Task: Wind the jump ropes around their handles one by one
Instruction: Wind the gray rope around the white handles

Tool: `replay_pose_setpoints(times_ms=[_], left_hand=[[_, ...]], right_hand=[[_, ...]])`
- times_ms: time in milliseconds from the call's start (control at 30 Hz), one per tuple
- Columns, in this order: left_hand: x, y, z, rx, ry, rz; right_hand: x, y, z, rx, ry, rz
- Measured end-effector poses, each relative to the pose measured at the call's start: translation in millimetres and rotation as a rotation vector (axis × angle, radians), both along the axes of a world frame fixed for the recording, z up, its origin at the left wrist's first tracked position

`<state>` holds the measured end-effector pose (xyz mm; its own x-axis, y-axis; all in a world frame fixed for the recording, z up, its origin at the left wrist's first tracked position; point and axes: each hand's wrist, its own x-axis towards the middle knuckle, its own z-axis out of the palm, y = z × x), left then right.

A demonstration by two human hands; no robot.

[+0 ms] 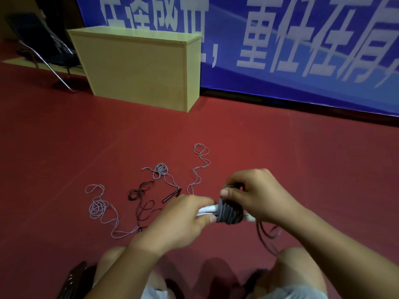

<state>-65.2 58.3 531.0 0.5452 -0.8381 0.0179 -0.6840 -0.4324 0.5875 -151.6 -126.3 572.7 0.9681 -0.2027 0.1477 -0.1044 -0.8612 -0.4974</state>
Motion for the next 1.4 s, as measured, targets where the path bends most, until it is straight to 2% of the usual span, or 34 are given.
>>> replay_pose_setpoints(times_ms=[133,233,400,500,567,600,700,767,833,1000,1167,1300,1400], left_hand=[[1.0,4.7,4.1,-0.04,0.095,-0.124],[1.1,6.5,10.0,-0.119,0.28,-0.2],[-0.3,6.6,20.2,-0.279,0.529,-0.292],[-2.8,4.8,21.7,-0.39,0.695,-0.296],[-3.8,3.4,19.5,-0.477,0.744,-0.311],[-4.0,2.6,18.1,-0.507,0.759,-0.307],[-2.6,1.1,12.7,-0.589,0.856,-0.215],[-1.1,-0.8,9.6,-0.637,0.925,-0.101],[-1.1,-3.7,7.8,-0.673,0.938,0.023],[1.0,-8.6,3.6,-0.667,0.803,0.308],[4.4,-11.7,-6.6,-0.602,0.7,0.468],[7.2,-15.9,-18.9,-0.566,0.636,0.558],[7.5,-17.7,-21.1,-0.513,0.515,0.583]], right_hand=[[0.6,-9.5,7.3,0.113,0.042,-0.071],[0.6,-18.0,9.3,0.325,0.06,-0.093],[1.9,-29.2,8.6,0.731,0.035,0.034],[2.5,-33.1,-1.6,0.853,0.109,0.111],[2.1,-31.8,-13.3,0.92,0.097,0.115],[1.5,-28.8,-16.9,0.917,0.067,0.116],[1.3,-16.3,-26.6,0.738,-0.002,0.055],[-0.1,-6.9,-31.1,0.727,0.028,-0.042],[-1.5,-1.6,-34.0,0.659,0.094,-0.021],[-7.6,4.4,-39.9,0.143,0.145,0.069],[-14.3,12.5,-38.4,0.002,0.137,0.084],[-19.4,21.3,-33.8,-0.013,0.115,0.157],[-20.9,22.8,-31.9,-0.064,0.092,0.144]])
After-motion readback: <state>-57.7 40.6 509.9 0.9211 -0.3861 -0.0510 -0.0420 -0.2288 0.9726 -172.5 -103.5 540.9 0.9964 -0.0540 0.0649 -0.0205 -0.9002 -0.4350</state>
